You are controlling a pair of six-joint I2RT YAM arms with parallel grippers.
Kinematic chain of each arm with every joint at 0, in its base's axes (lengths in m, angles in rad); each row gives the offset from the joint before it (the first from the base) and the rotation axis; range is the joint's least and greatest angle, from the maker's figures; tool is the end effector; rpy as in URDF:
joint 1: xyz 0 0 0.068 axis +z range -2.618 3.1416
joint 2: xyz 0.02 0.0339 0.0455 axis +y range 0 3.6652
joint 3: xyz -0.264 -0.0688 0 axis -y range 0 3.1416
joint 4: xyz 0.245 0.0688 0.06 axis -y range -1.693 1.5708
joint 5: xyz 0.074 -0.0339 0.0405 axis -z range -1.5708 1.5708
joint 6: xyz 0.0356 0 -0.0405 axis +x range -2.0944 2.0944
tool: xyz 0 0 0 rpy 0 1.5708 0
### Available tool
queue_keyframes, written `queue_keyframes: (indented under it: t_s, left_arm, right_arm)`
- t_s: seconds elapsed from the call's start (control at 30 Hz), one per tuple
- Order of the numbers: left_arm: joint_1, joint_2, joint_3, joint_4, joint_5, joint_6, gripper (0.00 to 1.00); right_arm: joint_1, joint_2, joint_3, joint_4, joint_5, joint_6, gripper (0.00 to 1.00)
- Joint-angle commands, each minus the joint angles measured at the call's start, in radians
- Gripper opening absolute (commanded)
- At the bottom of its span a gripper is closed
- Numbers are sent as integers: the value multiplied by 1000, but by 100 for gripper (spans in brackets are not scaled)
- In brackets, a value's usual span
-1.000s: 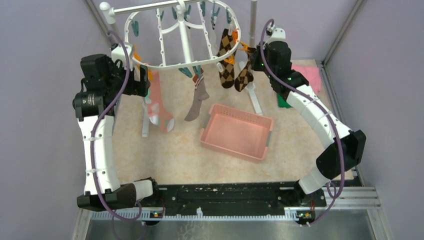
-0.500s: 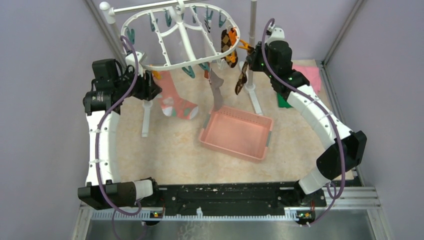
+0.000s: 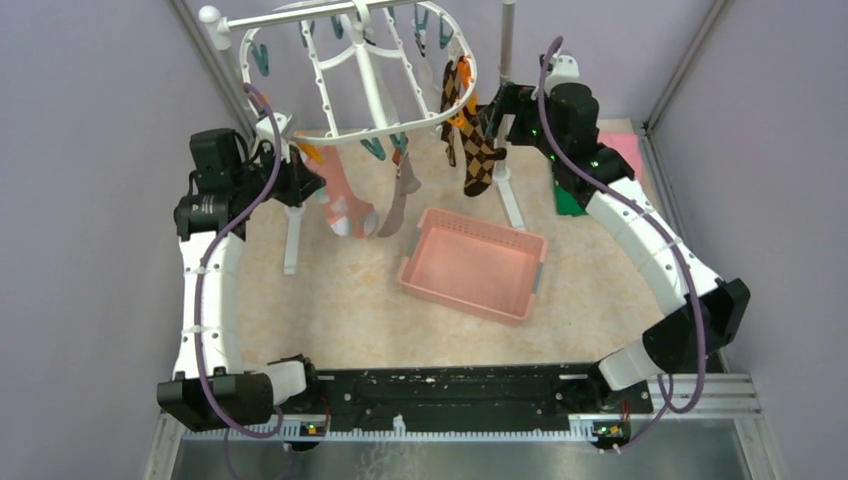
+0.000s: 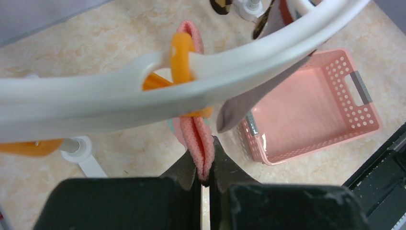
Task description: Remove the socks clipped to the hanger
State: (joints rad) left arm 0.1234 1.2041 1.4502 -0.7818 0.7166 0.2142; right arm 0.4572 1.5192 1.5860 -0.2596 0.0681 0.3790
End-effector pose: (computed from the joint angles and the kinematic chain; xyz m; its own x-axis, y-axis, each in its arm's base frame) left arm 0.2362 0.0057 0.4264 -0.3956 0.1125 -0.9115 0.5647 0.8125 -0.1448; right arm 0.3190 0.1542 0.4324 -0.3005 0.2635 -0.9166 -0.2899 0.8904 0.3510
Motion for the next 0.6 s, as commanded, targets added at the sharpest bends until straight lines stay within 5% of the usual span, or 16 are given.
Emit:
queue_keyframes:
  t_s: [0.0, 0.37, 0.57]
  left_arm:
    - [1, -51, 21, 50, 80, -2, 0]
    - [0, -109, 6, 145, 167, -152, 8]
    - [-2, -122, -23, 183, 200, -212, 7]
  right_arm:
    - [19, -185, -78, 48, -10, -5, 99]
    - [528, -300, -243, 174, 190, -199, 99]
    - [607, -208, -282, 306, 154, -256, 99]
